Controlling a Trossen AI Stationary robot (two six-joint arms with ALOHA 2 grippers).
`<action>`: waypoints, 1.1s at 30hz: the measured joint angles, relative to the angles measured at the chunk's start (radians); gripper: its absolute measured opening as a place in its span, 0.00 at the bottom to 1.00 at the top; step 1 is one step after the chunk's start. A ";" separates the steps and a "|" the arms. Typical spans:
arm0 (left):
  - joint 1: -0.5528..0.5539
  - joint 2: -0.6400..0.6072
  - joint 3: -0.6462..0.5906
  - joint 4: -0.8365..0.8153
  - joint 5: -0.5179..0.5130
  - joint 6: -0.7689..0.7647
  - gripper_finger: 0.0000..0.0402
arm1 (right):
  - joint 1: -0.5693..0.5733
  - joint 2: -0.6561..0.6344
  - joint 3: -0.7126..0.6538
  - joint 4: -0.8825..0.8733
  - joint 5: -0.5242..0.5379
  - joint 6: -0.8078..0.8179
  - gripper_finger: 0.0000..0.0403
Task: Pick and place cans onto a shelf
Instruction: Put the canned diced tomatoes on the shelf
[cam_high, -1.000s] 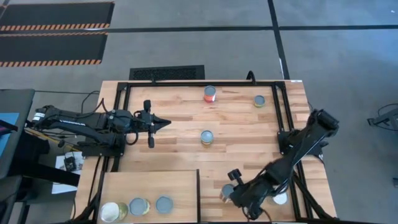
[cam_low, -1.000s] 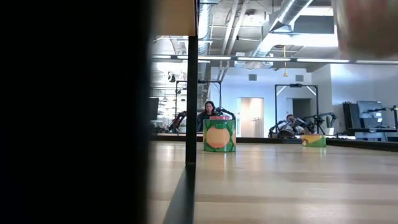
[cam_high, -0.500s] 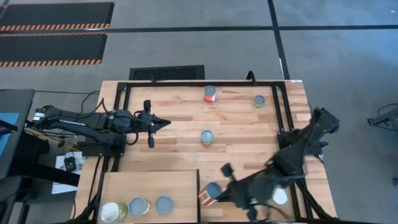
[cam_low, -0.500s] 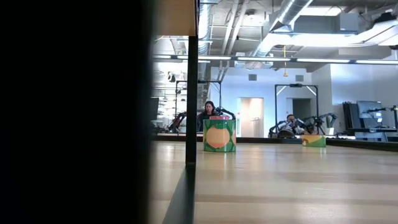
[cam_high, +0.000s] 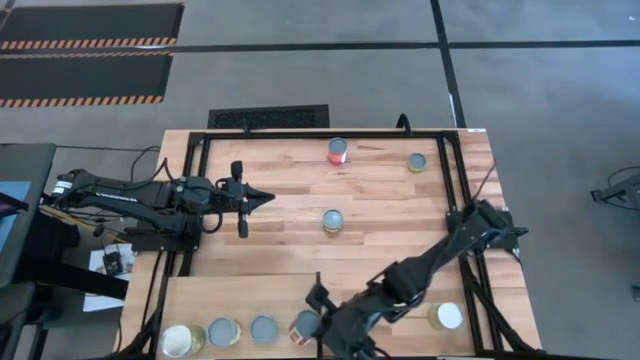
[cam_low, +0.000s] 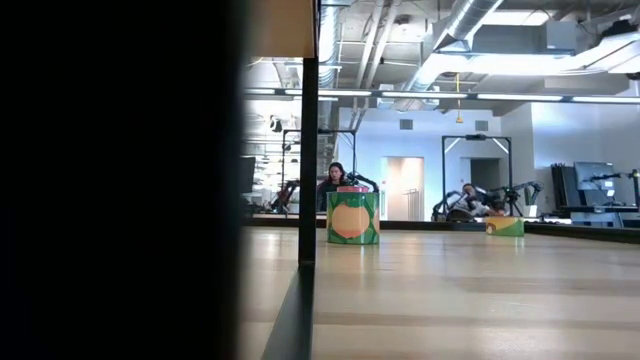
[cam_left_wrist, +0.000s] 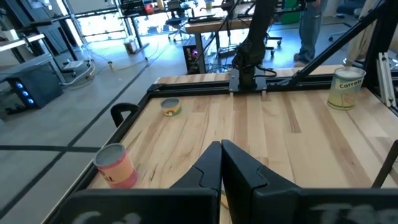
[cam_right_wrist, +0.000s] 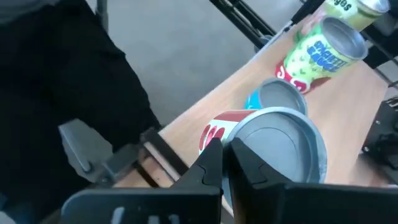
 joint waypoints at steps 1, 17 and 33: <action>0.000 0.000 0.000 0.000 0.000 0.000 0.00 | -0.005 0.010 0.007 -0.005 -0.009 -0.003 0.05; 0.000 0.000 0.000 0.001 0.000 0.000 0.00 | -0.054 0.057 0.018 0.008 -0.126 0.005 0.06; 0.000 0.000 0.000 -0.007 0.000 0.000 0.00 | -0.054 0.088 0.016 0.038 -0.132 0.024 0.18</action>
